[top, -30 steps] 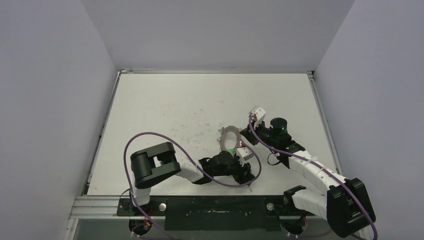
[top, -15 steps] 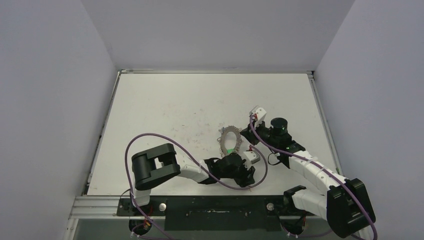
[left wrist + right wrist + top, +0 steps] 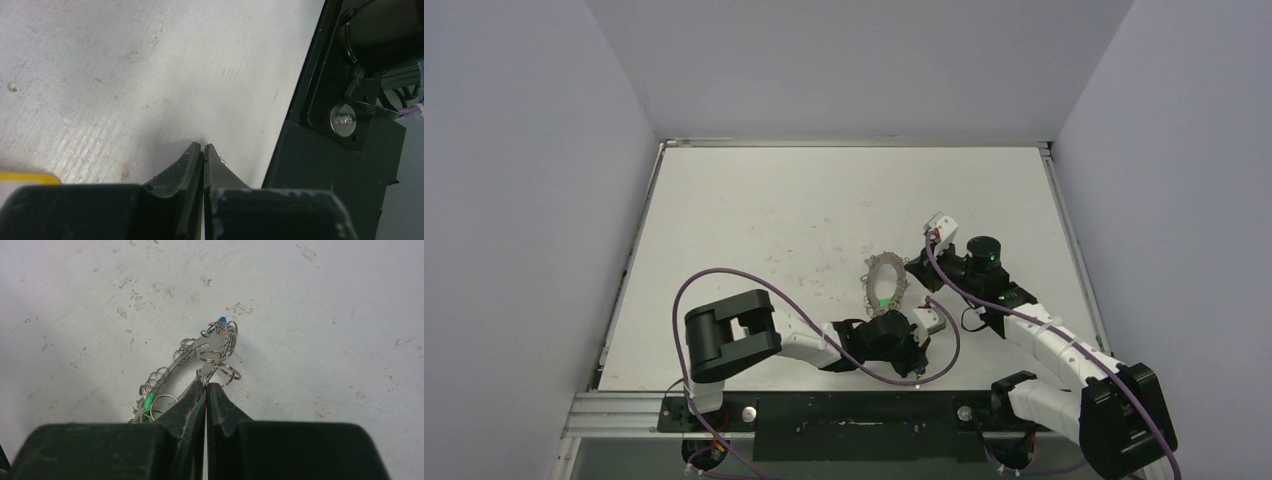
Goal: Put the keys on the keyring
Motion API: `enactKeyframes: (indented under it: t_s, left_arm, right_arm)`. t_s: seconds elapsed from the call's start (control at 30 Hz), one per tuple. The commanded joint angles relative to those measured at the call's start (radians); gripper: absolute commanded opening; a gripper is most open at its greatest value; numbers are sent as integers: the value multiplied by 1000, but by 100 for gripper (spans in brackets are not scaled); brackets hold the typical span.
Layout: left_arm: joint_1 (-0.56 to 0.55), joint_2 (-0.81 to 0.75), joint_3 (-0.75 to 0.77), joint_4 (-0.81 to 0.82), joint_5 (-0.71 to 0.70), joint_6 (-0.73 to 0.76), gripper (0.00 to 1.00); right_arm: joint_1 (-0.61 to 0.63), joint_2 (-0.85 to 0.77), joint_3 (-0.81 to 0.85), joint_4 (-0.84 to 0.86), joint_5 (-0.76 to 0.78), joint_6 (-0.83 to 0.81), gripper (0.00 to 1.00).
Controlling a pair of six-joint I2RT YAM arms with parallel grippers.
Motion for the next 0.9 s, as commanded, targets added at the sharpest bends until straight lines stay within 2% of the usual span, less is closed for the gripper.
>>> enactKeyframes:
  t_s: [0.0,0.33,0.53,0.6,0.73,0.87]
  left_arm:
    - [5,-83,-29,-1,-13,16,0]
    - [111,-279,-242,195,83,-73,0]
    - [228,-482,-404,207,123,-113,0]
    - [275,-578,-444,156,137,-114,0]
    - [349,-802,-484,-81,117,-101,0]
    - [391,-1056,-490,-359,27,-81,0]
  right_arm:
    - [-8,-34,18,31,-28,12,0]
    - [3,-29,65,-55,-47,-6,0]
    - [44,-30,98,-131,-8,-42,0]
    - [64,-25,106,-145,11,-49,0]
    - [130,-2,141,-207,71,-82,0]
    - [195,22,181,-260,127,-105,0]
